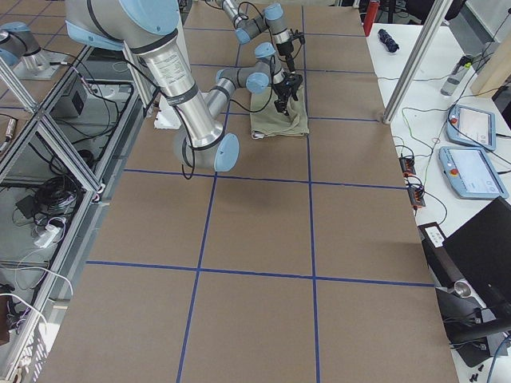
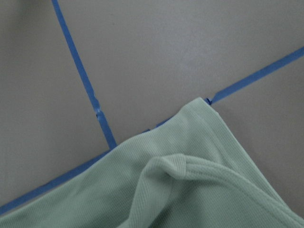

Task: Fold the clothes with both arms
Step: 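Lay the folded end down near the far edge with both grippers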

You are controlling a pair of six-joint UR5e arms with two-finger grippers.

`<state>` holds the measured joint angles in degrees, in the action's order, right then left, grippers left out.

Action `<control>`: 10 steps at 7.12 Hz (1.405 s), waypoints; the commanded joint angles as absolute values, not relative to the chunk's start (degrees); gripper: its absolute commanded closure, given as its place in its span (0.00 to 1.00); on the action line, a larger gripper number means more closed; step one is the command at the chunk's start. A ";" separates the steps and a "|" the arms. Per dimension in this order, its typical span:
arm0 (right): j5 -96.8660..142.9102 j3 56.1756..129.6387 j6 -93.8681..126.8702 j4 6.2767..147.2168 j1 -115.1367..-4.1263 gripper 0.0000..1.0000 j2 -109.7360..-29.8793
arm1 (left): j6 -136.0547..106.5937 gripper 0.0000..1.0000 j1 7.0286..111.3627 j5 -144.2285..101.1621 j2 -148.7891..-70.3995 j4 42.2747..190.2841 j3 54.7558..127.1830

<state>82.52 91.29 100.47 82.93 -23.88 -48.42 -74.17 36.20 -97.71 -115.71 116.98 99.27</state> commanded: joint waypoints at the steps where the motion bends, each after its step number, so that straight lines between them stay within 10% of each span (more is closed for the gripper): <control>1: 80.16 88.00 96.88 82.88 -21.45 0.00 -47.82 | -74.09 0.00 36.30 -97.91 -115.58 117.07 99.32; 8: 80.16 81.66 98.88 82.62 -26.72 0.22 -43.77 | -74.36 0.00 36.21 -97.82 -115.49 117.07 99.23; 10: 80.16 80.77 98.88 82.44 -26.72 0.46 -43.24 | -74.36 0.00 36.21 -97.82 -115.40 117.07 99.23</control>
